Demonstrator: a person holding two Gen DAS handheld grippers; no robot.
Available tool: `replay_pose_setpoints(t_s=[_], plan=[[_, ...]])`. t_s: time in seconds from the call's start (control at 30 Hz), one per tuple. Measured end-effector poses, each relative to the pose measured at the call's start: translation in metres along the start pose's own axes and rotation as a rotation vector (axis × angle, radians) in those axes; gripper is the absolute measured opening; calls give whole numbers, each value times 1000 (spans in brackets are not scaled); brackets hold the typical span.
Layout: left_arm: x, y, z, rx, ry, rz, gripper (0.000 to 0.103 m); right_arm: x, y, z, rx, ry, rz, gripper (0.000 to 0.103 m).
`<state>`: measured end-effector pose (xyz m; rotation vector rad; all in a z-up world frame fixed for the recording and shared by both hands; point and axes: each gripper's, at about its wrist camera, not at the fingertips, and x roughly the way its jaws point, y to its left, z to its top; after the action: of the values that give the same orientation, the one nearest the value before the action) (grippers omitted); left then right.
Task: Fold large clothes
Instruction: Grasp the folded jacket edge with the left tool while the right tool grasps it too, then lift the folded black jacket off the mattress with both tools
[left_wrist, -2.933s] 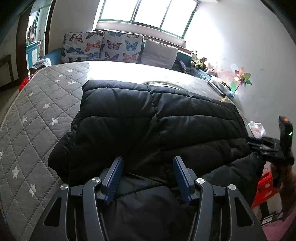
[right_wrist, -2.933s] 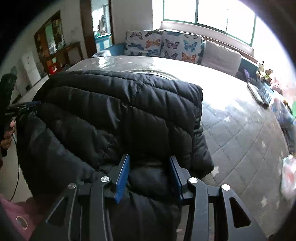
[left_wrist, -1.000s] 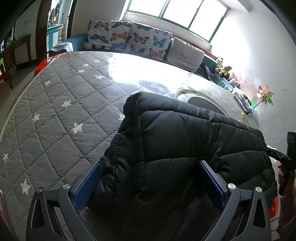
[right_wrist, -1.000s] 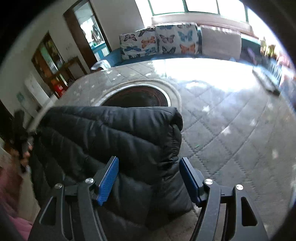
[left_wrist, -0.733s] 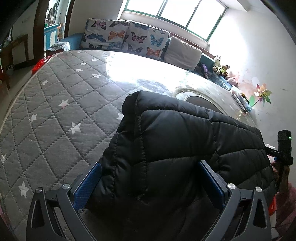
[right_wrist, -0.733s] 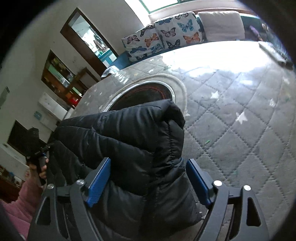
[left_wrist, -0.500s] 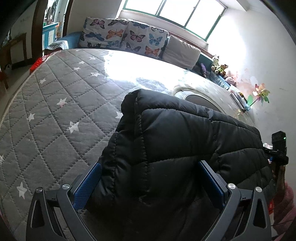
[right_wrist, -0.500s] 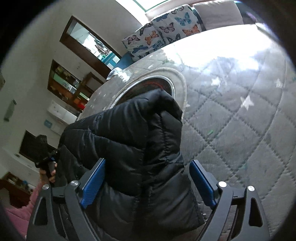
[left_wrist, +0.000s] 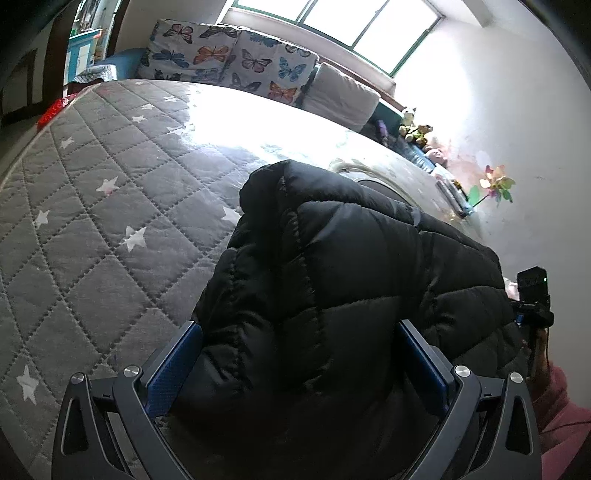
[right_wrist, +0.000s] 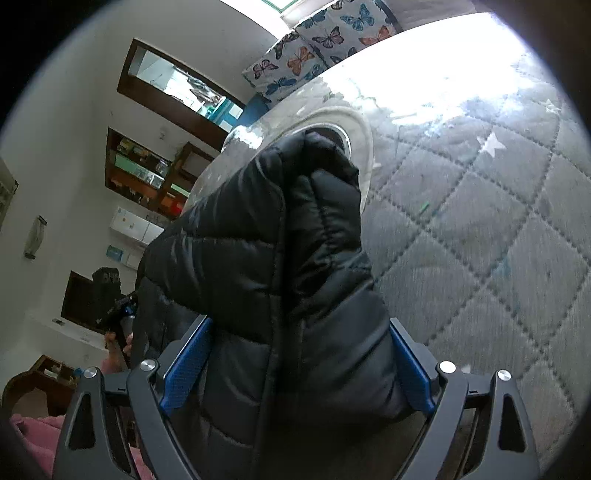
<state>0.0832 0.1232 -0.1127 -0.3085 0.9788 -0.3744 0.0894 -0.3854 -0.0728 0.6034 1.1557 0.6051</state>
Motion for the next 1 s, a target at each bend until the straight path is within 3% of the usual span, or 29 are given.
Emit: replay_pose_setpoints(t_s=[0.1,0.3,0.4,0.57,0.83,1.0], plan=[[-1,6,-4,-1,-34,-4,103,-1,5,-2,-17,27,-10,99],[-6,0,-21,-2,-157,78,103,0,10,-2,-17,36,-36,100],[-8,4,-30,-35,-194,83,103,3,13,-1,-21,37,-51,100],[-6,23,-35,-113,-190,34,103,9,18,-1,-20,41,-71,100],[-7,29,-33,-132,-182,77,103,21,32,-2,-36,38,-118,102],[-1,36,-29,-188,-140,43,103,24,33,-2,-41,46,-109,103]])
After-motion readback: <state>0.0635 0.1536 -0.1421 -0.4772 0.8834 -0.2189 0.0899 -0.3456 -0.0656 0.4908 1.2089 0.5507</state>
